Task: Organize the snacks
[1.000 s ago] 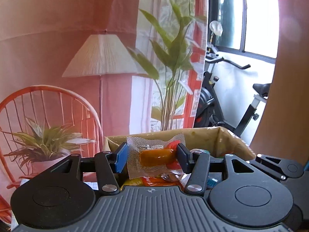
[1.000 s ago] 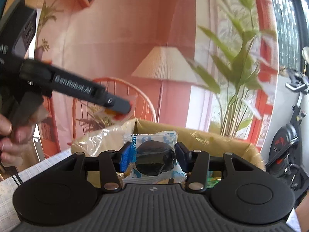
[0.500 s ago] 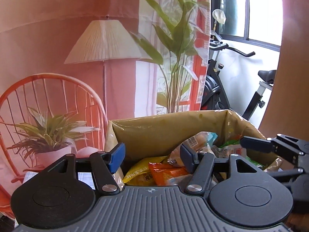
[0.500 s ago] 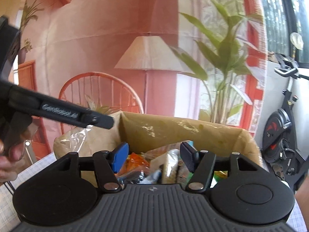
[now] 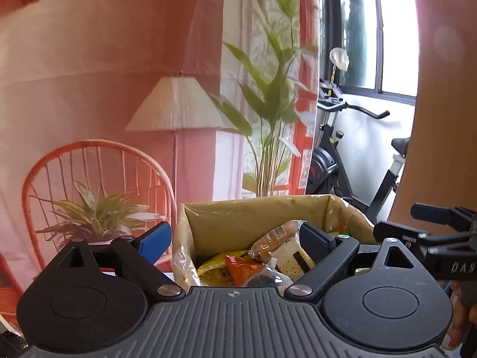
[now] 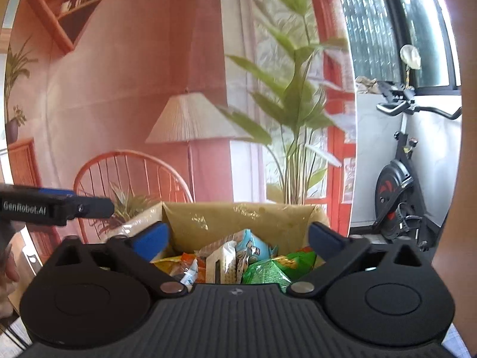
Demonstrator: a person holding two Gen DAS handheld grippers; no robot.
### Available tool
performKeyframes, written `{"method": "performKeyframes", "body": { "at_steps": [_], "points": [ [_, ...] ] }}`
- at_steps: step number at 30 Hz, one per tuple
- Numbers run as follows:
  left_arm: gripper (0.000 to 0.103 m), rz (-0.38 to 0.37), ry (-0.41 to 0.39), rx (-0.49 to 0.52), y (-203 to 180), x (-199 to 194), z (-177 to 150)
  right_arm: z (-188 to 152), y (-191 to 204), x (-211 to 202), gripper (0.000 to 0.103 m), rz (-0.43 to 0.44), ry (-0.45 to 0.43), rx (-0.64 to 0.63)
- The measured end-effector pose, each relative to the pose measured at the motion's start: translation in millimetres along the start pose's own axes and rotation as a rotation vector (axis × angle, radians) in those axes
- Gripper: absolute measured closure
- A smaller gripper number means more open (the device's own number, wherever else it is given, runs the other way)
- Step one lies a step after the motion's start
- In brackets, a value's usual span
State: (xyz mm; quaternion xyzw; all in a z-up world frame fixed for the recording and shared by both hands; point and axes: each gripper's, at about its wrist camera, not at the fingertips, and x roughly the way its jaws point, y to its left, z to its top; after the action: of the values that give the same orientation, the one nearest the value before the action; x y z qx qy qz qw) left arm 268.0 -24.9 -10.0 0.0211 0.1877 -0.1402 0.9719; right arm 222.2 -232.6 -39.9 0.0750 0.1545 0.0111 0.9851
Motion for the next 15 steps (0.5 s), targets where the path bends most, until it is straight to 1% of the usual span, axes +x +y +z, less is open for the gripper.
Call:
{"method": "performKeyframes", "body": {
  "at_steps": [2,6,10,15],
  "points": [
    [0.008,0.018,-0.011,-0.001,-3,-13,-2,4,4,-11,0.0,-0.009,-0.004,0.008],
    [0.007,0.092,-0.032,0.016,-10,-39,-2,11,16,-32,0.0,-0.005,0.002,0.012],
    [0.007,0.074,-0.048,0.002,-9,-67,-2,16,34,-55,0.0,-0.016,-0.015,-0.009],
    [0.007,0.077,-0.069,-0.01,-9,-99,0,23,52,-83,0.0,0.008,-0.029,-0.005]
  ]
}}
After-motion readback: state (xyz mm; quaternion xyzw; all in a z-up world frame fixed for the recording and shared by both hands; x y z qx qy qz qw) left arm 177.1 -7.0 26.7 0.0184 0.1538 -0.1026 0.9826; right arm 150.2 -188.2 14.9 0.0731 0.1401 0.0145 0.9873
